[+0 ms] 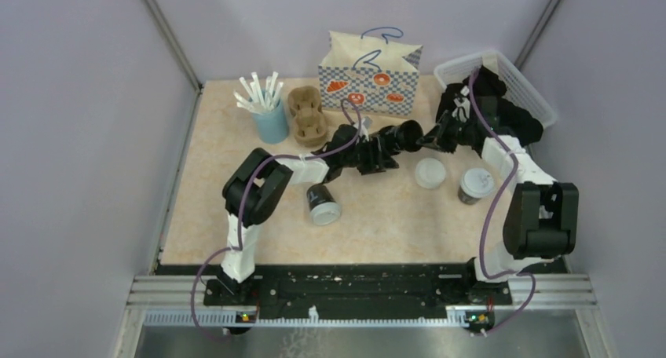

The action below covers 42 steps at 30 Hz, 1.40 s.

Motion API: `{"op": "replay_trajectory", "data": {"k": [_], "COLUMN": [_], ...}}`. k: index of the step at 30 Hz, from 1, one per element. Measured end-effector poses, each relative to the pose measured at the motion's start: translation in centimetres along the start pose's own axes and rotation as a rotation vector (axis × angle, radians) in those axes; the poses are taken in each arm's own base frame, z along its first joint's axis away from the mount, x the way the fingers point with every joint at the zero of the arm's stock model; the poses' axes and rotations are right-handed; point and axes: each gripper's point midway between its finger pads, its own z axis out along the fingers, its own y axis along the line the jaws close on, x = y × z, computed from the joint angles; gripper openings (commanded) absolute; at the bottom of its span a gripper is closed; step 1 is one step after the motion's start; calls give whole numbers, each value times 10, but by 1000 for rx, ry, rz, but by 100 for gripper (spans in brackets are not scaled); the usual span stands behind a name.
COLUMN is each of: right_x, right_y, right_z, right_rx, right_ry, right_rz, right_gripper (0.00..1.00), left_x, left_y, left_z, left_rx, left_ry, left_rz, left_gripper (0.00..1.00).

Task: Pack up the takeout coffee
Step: Adjust the coffee cup at the center of the board.

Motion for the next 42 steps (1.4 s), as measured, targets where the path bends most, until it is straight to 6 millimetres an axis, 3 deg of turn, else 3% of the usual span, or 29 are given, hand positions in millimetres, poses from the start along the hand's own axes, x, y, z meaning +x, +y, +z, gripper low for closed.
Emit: {"op": "replay_trajectory", "data": {"k": [4,10,15,19,23,26,30,35,42], "right_x": [4,15,21,33,52,55,31,7,-1], "right_y": [32,20,12,0,-28,-43,-47,-49,-56], "right_z": [-10,-11,10,26,31,26,16,15,50], "right_rx": [94,266,233,159,98,82,47,9,-35], "right_ry": [13,63,90,81,84,84,14,-59,-56], "right_rz": [-89,-145,-146,-105,15,87,106,109,161], "right_gripper": [0,0,0,0,0,0,0,0,0], "left_x": [30,37,32,3,-52,-89,-123,-129,-132], "left_y": [-19,-18,-24,-43,-49,-34,0,43,60], "left_z": [3,-2,-31,-61,-78,-84,-74,-51,-27], "left_rx": [37,23,23,5,-52,-122,-221,-304,-315], "left_ry": [86,141,129,71,-50,-124,-173,-162,-155], "left_rz": [-20,-19,78,232,365,412,412,399,399], "left_gripper": [67,73,79,80,81,79,80,82,82]}}
